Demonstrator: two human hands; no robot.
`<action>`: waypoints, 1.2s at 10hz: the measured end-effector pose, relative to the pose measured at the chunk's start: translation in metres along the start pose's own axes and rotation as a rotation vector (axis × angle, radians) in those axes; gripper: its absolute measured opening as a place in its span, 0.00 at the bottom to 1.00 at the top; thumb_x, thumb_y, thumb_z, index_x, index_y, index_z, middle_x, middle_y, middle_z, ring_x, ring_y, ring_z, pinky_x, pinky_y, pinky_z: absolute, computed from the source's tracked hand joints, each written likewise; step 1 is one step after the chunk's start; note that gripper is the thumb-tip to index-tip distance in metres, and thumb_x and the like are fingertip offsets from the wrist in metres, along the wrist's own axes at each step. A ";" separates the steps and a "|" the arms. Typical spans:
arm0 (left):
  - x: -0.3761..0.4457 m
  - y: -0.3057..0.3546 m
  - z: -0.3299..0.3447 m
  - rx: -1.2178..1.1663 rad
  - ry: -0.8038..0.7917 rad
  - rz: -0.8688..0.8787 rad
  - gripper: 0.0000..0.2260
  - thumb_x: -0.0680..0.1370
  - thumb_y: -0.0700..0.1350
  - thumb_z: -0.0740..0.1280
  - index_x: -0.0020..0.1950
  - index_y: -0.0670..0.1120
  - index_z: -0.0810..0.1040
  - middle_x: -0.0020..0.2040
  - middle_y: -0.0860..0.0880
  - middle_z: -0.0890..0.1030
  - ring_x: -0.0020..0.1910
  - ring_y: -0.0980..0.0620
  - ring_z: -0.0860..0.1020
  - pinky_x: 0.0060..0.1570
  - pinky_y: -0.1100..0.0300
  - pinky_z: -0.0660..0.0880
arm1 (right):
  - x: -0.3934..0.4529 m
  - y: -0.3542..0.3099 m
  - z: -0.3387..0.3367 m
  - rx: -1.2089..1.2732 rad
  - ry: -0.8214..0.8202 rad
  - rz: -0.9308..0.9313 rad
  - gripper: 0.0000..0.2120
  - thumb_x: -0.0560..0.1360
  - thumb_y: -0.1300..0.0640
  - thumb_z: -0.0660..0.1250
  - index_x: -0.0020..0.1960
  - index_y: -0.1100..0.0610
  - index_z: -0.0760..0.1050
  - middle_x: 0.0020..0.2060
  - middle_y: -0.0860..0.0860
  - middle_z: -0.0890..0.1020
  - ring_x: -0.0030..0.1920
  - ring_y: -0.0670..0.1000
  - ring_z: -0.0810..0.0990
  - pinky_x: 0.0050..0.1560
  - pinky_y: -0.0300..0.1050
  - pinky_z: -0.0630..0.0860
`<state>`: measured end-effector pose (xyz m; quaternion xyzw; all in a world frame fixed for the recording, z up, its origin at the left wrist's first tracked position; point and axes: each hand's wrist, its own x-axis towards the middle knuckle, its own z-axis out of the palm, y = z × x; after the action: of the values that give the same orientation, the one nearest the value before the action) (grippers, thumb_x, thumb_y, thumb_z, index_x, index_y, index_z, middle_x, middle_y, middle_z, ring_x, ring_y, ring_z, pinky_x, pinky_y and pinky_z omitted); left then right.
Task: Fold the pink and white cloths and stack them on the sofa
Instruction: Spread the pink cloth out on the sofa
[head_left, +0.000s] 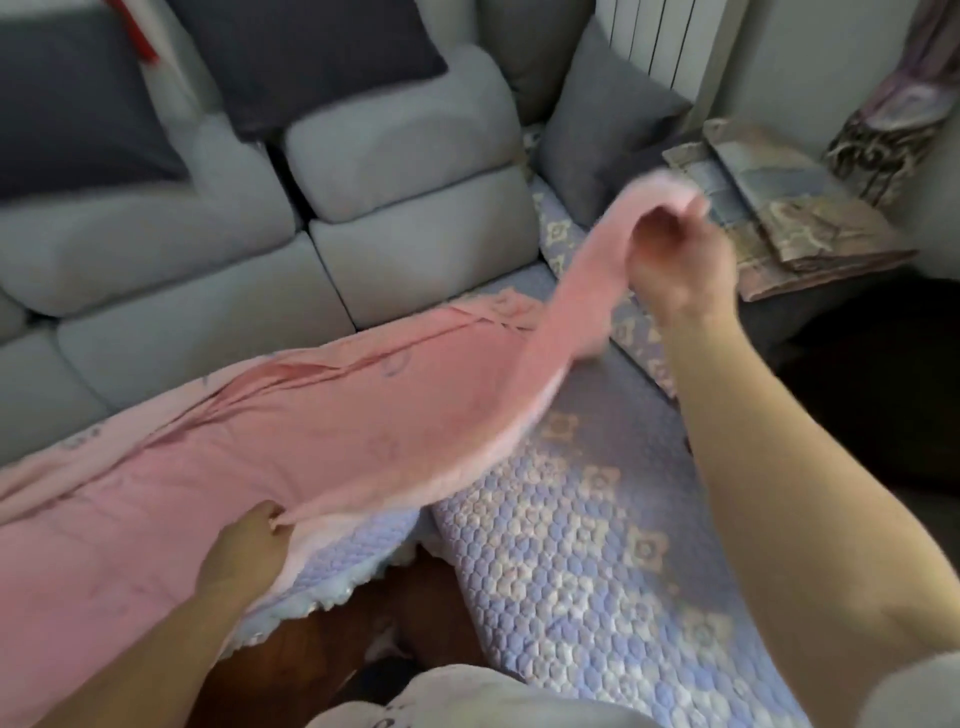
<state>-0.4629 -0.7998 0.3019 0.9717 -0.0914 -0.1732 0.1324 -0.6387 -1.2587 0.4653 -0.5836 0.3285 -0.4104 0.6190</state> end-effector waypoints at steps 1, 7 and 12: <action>-0.025 0.001 0.002 -0.121 -0.024 0.069 0.08 0.79 0.47 0.66 0.57 0.57 0.79 0.53 0.47 0.85 0.50 0.43 0.82 0.50 0.54 0.75 | 0.032 0.006 -0.046 0.507 -0.038 0.215 0.15 0.78 0.61 0.58 0.56 0.69 0.78 0.52 0.66 0.82 0.57 0.63 0.80 0.64 0.55 0.73; -0.078 0.020 0.081 0.303 -0.465 0.301 0.08 0.82 0.58 0.60 0.50 0.59 0.77 0.54 0.54 0.83 0.51 0.53 0.79 0.48 0.60 0.74 | -0.146 0.270 -0.202 -0.306 0.242 1.174 0.09 0.80 0.64 0.58 0.44 0.62 0.74 0.35 0.57 0.78 0.38 0.59 0.80 0.36 0.48 0.77; -0.060 -0.019 0.123 0.387 -0.406 0.078 0.17 0.82 0.56 0.60 0.36 0.51 0.73 0.36 0.51 0.80 0.37 0.52 0.78 0.38 0.57 0.72 | -0.147 0.510 -0.157 0.162 0.450 1.400 0.19 0.83 0.50 0.53 0.61 0.59 0.76 0.34 0.53 0.86 0.39 0.52 0.83 0.32 0.45 0.82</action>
<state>-0.5598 -0.7957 0.2037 0.9200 -0.1848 -0.3383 -0.0701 -0.7803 -1.2076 -0.0672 -0.0919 0.7114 -0.0523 0.6948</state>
